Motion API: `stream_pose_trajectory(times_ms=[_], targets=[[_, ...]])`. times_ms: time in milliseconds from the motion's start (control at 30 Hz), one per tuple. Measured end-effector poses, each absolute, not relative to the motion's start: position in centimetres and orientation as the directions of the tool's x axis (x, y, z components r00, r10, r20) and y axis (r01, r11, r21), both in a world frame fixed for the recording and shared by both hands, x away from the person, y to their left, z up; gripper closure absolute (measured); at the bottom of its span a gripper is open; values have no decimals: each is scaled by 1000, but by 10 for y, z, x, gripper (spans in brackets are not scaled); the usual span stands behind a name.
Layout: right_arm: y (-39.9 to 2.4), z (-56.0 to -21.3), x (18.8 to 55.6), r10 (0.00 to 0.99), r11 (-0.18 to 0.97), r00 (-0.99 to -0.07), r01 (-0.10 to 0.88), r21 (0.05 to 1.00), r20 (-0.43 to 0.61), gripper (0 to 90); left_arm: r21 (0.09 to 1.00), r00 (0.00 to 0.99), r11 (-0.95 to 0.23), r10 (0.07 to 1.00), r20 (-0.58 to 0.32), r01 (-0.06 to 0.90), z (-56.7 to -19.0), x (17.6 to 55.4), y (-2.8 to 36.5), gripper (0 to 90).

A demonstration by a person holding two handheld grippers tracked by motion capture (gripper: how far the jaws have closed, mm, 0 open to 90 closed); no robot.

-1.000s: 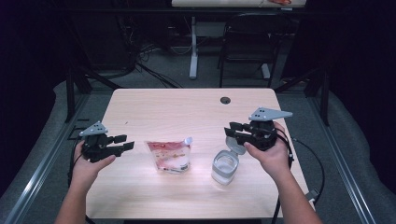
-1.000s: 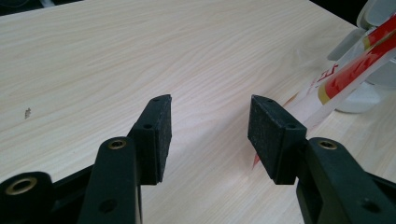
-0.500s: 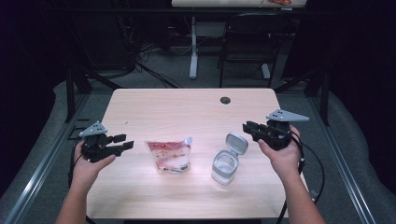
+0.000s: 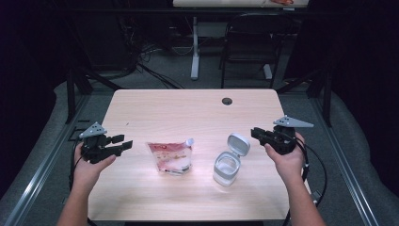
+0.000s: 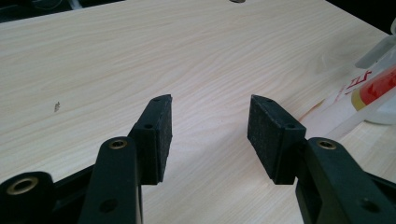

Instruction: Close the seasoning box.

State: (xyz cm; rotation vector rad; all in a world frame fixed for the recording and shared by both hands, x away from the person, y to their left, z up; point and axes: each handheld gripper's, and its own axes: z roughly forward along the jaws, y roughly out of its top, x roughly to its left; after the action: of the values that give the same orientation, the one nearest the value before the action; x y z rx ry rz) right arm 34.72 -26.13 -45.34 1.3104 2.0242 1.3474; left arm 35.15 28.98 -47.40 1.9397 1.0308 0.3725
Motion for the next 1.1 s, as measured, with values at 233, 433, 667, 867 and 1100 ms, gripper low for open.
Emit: stream_pose_trajectory(times_ms=[233,433,667,867,1100], targets=[[-264,-463,350,854,93,-483,506,857,192,816,807,604,-270,786,-130,525,-477,353,289,503],[-260,-469,352,849,102,-489,524,846,201,840,805,606,-281,787,-118,522,-477,353,288,503],[-258,-474,354,844,99,-492,534,839,213,867,806,603,-279,789,-118,523,-479,353,288,503],[-255,-475,353,843,107,-495,535,838,209,885,806,603,-279,789,-117,522,-479,353,289,502],[-252,-475,352,836,122,-509,533,837,202,900,806,599,-277,792,-116,523,-479,353,290,502]])
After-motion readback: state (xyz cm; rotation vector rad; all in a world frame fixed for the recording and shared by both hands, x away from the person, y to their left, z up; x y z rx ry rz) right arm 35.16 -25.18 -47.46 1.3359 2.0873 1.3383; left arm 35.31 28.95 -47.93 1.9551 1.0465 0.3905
